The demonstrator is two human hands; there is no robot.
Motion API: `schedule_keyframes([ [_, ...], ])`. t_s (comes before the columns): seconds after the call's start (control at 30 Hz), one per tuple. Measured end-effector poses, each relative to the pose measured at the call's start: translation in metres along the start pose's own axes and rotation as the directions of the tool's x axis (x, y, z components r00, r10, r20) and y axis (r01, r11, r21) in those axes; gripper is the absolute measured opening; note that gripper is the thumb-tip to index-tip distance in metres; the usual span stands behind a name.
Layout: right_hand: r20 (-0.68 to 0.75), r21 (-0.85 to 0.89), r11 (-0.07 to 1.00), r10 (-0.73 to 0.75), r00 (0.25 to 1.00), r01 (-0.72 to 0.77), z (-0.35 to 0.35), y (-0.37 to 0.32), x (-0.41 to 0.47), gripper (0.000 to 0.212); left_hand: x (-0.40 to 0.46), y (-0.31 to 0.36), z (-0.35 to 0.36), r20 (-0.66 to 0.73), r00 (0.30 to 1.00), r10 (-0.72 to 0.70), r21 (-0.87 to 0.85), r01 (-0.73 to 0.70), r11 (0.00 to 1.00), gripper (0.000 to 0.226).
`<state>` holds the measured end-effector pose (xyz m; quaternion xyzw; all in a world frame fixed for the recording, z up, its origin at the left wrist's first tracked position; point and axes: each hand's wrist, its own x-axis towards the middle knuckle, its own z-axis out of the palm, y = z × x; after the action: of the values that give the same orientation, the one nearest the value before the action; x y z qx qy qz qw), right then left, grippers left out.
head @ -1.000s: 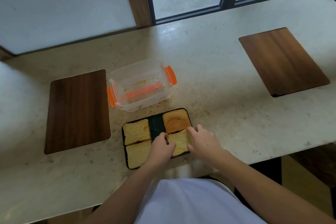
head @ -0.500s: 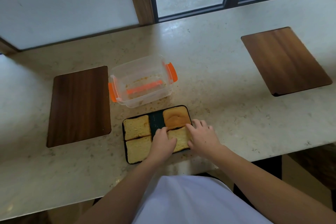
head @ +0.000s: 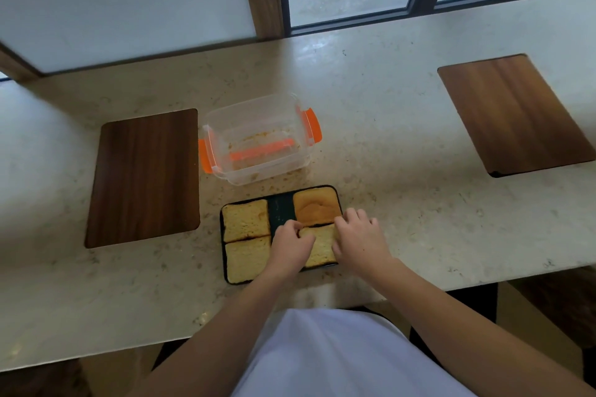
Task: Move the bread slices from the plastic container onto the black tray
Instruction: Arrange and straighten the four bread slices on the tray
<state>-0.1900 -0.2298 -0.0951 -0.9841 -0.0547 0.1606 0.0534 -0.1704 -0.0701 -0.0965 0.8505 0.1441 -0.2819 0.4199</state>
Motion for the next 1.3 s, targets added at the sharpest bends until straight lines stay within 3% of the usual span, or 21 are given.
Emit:
schedule_keyframes([
  [0.13,0.060,-0.022,0.999,-0.029,0.998,0.030,0.008,-0.003,-0.005,0.029,-0.004,-0.001,-0.002,0.056,0.997,-0.043,-0.029,0.045,0.999,0.058],
  [0.23,0.052,-0.005,0.999,0.034,0.998,-0.034,0.007,-0.012,-0.003,0.030,-0.002,-0.002,-0.015,0.088,0.996,-0.010,-0.016,0.012,1.000,0.060],
  [0.37,0.018,0.314,0.948,0.041,0.999,-0.045,0.002,-0.049,0.011,0.030,0.001,-0.014,-0.055,-0.111,0.993,0.041,0.000,-0.041,0.999,0.053],
  [0.5,0.210,0.608,0.785,-0.011,0.978,-0.121,0.001,-0.089,0.028,0.042,0.000,-0.037,-0.097,-0.253,0.967,0.020,0.151,0.019,0.988,0.052],
  [0.63,0.322,0.658,0.718,0.006,0.947,-0.228,0.001,-0.110,0.053,0.046,0.003,-0.053,-0.117,-0.231,0.969,-0.084,0.043,0.096,0.994,0.049],
  [0.77,0.390,0.666,0.659,0.090,0.916,-0.348,0.004,-0.121,0.072,0.055,0.009,-0.061,-0.126,-0.108,0.990,-0.091,0.030,0.094,0.995,0.060],
  [0.8,0.402,0.658,0.658,0.103,0.910,-0.365,0.004,-0.124,0.076,0.057,0.012,-0.062,-0.128,-0.090,0.991,-0.102,0.014,0.104,0.995,0.056],
  [0.87,0.415,0.642,0.659,0.130,0.900,-0.391,0.006,-0.128,0.081,0.058,0.016,-0.067,-0.129,-0.110,0.990,-0.090,-0.014,0.089,0.996,0.023],
  [0.97,0.423,0.634,0.651,0.161,0.892,-0.418,0.007,-0.131,0.086,0.058,0.019,-0.065,-0.132,-0.126,0.988,-0.094,-0.027,0.092,0.995,0.014],
  [1.1,0.431,0.636,0.644,0.160,0.888,-0.425,0.005,-0.134,0.090,0.058,0.028,-0.066,-0.134,-0.099,0.982,-0.159,-0.051,0.154,0.987,0.051],
  [1.3,0.417,0.641,0.633,0.186,0.890,-0.433,0.008,-0.128,0.092,0.055,0.034,-0.061,-0.134,-0.101,0.981,-0.168,-0.090,0.159,0.983,0.031],
])
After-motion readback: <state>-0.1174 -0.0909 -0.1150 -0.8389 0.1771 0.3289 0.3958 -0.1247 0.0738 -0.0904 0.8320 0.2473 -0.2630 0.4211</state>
